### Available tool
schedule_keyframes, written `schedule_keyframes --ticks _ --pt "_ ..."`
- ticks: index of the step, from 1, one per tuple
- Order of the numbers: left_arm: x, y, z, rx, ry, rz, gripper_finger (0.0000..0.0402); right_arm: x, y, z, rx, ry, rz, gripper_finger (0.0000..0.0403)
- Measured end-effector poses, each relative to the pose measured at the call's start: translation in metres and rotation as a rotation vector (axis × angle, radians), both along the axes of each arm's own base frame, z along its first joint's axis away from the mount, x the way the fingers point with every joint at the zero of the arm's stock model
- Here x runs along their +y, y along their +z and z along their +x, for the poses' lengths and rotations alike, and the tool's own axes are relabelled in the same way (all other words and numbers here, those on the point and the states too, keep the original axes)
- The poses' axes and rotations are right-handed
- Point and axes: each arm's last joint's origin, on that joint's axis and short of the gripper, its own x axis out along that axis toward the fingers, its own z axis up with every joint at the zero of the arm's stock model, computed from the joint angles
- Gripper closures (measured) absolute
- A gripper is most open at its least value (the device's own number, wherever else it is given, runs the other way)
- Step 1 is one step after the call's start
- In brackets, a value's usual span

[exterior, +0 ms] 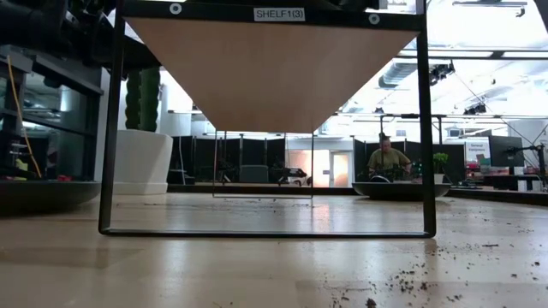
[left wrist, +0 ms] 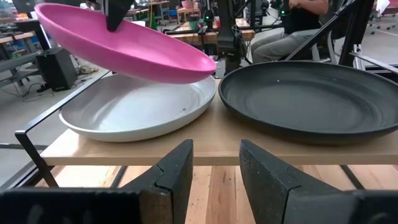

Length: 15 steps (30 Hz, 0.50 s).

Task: Place and stack plates onto a shelf
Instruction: Stack the pink plate on top of the white plate on the shelf

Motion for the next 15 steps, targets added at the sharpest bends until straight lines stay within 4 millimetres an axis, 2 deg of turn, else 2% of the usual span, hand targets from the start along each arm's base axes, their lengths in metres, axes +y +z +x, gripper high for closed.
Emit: schedule_keyframes --ticks 8,15 --pt "0.0 0.0 0.0 0.0 -0.001 0.001 0.0281 0.0 -0.002 0.0 0.013 -0.006 -0.001 0.0403" --pt "0.0 0.0 0.0 0.0 0.0 0.003 0.0281 -0.004 -0.016 0.009 0.045 -0.007 0.023 0.0403"
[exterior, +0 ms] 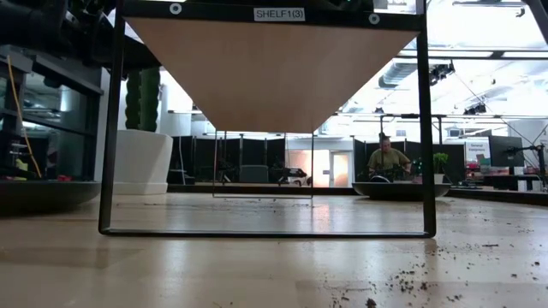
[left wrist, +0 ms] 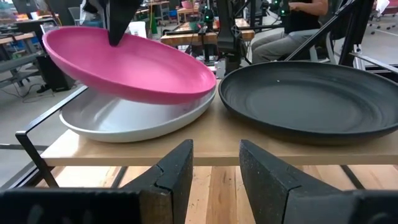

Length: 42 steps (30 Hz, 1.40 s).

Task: Place and stack plates onto a shelf
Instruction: Stack the pink plate on top of the white plate on the shelf

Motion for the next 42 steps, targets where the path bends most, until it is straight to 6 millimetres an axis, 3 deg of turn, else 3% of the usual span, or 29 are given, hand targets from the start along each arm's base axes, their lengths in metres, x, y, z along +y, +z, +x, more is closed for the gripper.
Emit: schedule_keyframes --ticks 23,42 --pt "-0.0001 0.0 0.0 0.0 -0.001 0.0 0.0281 -0.0034 -0.0063 0.0023 0.021 0.014 -0.008 0.04" --pt "0.0 0.0 0.0 0.0 0.0 0.0 0.0281 -0.005 -0.0059 0.0022 0.036 0.014 -0.068 0.0315"
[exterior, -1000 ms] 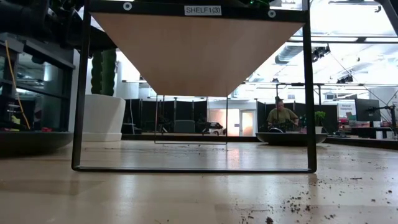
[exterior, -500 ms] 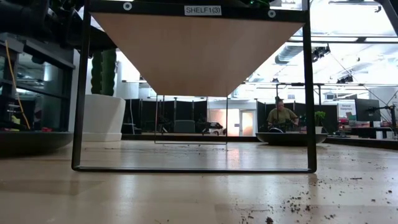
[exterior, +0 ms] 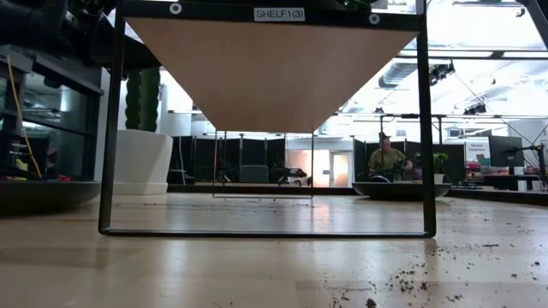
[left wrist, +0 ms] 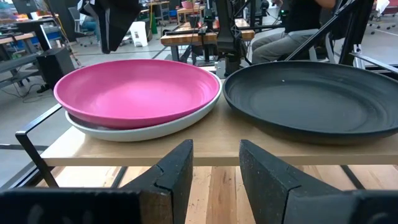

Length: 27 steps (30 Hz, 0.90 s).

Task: Place and stack plates onto a shelf
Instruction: Stack the pink plate on top of the white plate on the shelf

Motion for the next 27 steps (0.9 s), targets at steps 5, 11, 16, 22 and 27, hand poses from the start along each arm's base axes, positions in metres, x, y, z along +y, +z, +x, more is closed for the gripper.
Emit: schedule_keyframes --ticks 5,11,16,22,27 --pt "0.0 0.0 0.0 0.0 0.0 0.0 0.0281 -0.004 0.0 -0.003 0.019 0.011 -0.034 0.0308" --pt "0.0 0.0 0.0 0.0 0.006 0.001 0.0281 -0.008 0.003 -0.003 -0.009 0.033 -0.068 0.0308" --pt "0.001 0.0 0.0 0.0 0.033 0.006 0.0281 -0.004 0.01 0.017 -0.164 0.064 -0.153 0.0317" --pt "0.001 0.0 0.0 -0.001 0.039 0.006 0.0281 0.006 -0.004 0.056 -0.288 0.117 -0.206 0.0394" --pt "0.001 0.0 0.0 -0.001 0.039 0.006 0.0281 0.01 -0.029 0.085 -0.34 0.136 -0.217 0.039"
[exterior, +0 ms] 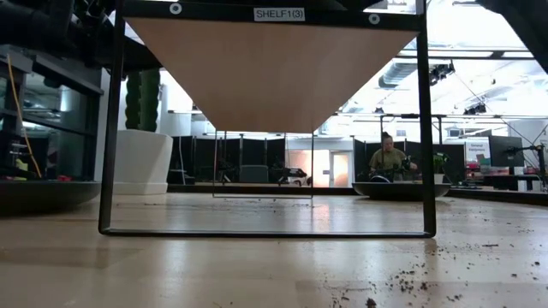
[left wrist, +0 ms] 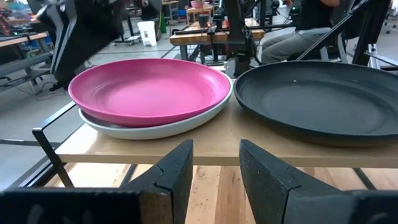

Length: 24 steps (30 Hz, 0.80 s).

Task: Place and stack plates onto a shelf
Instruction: Stack the pink plate on top of the white plate on the shelf

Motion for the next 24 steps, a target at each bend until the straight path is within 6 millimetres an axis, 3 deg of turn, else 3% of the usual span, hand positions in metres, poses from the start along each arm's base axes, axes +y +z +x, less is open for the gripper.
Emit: schedule_keyframes --ticks 4,24 --pt "0.0 0.0 0.0 0.0 0.0 0.0 0.0281 0.0 -0.01 0.009 -0.015 0.003 0.0 0.0399" --pt "0.0 0.0 0.0 0.0 -0.001 0.0 0.0281 0.0 -0.015 0.006 0.057 -0.035 -0.015 0.0403"
